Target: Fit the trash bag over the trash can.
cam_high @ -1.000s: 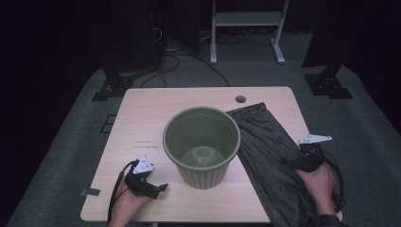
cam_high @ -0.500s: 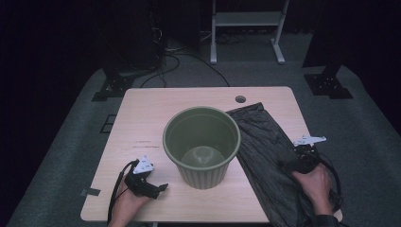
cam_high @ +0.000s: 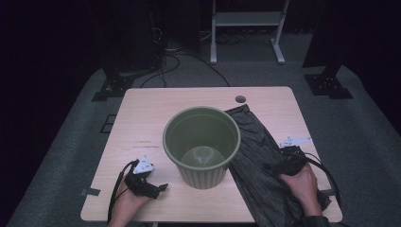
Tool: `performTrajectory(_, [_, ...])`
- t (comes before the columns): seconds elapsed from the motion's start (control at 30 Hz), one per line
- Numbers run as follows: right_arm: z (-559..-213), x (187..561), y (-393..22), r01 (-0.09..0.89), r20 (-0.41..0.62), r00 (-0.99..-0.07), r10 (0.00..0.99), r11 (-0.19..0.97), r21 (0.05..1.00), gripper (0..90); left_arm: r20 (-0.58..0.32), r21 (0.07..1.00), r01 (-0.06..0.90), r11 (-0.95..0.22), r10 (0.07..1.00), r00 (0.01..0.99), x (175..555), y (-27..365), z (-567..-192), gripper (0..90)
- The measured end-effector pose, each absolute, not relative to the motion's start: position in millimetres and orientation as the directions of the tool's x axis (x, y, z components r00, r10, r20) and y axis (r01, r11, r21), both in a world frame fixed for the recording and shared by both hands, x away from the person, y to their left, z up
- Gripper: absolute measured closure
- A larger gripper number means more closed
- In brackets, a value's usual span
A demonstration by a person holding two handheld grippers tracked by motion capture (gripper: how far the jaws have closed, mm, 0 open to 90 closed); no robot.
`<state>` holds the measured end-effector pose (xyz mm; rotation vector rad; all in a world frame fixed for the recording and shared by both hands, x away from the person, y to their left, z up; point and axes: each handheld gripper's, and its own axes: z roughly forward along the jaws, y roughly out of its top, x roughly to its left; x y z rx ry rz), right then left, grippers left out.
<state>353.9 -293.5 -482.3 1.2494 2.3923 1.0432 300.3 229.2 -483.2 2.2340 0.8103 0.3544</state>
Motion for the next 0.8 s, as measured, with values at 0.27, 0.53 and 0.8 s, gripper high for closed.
performTrajectory(0.27, [-482.0,352.3,-274.3,0.598,0.116,-0.641,0.759,0.399,0.695,0.0,0.012,0.713,0.445,-0.542,0.644,0.765,300.2,229.2,-483.2,0.0])
performTrajectory(0.53, [-481.8,351.8,-252.5,0.581,0.111,-0.671,0.733,0.426,0.694,0.0,0.012,0.713,0.444,-0.543,0.642,0.766,300.1,229.2,-483.2,0.0])
performTrajectory(0.8, [-480.6,354.9,-234.8,0.575,0.132,-0.695,0.706,0.436,0.692,0.0,0.012,0.713,0.444,-0.543,0.642,0.767,299.9,229.1,-483.2,0.0])
